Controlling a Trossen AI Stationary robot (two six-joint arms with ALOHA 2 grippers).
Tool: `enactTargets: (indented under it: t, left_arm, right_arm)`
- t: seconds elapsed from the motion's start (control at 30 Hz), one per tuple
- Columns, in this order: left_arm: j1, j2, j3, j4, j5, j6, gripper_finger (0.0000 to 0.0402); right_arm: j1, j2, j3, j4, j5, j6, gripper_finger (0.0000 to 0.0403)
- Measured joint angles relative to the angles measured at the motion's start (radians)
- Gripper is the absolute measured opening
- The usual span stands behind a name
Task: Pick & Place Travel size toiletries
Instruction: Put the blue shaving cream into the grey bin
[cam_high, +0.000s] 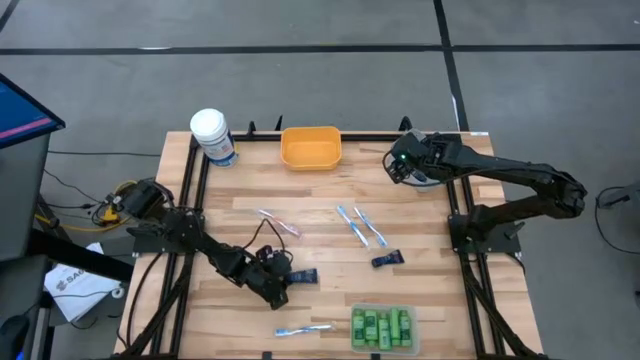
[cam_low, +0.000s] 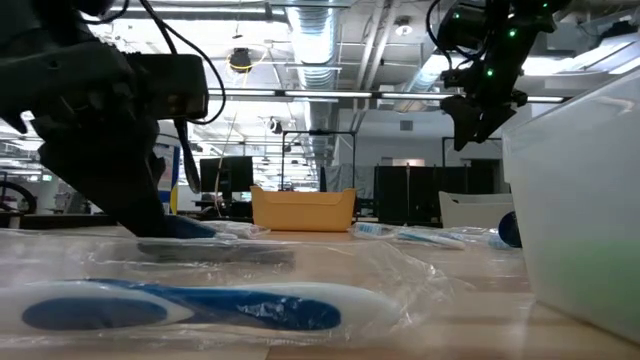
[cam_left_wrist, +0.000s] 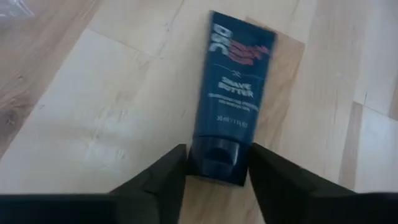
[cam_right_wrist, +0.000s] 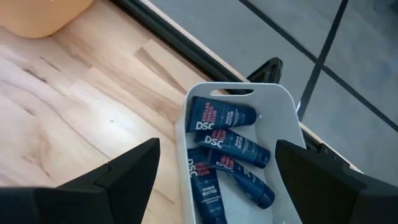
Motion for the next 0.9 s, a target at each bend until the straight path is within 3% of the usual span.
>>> enactTargets:
  t: [0.17,0.47,0.67,0.9]
  left_arm:
    - [0.024,-0.002,0.0,0.002,0.025,0.002,0.012]
    - [0.079,-0.078,0.0,0.005,-0.036,0.057,0.0139]
    - [0.143,-0.196,0.0,0.006,-0.148,0.133,0.0125]
    - [0.235,-0.354,0.0,0.037,-0.285,0.278,0.0142]
  right_arm:
    - [0.037,0.0,0.0,0.042,-0.133,0.003,0.031]
    - [0.141,0.0,0.0,0.27,-0.484,0.134,0.0311]
    - [0.213,0.0,0.0,0.432,-0.581,0.258,0.0311]
    - [0.261,0.006,0.0,0.578,-0.615,0.373,0.0311]
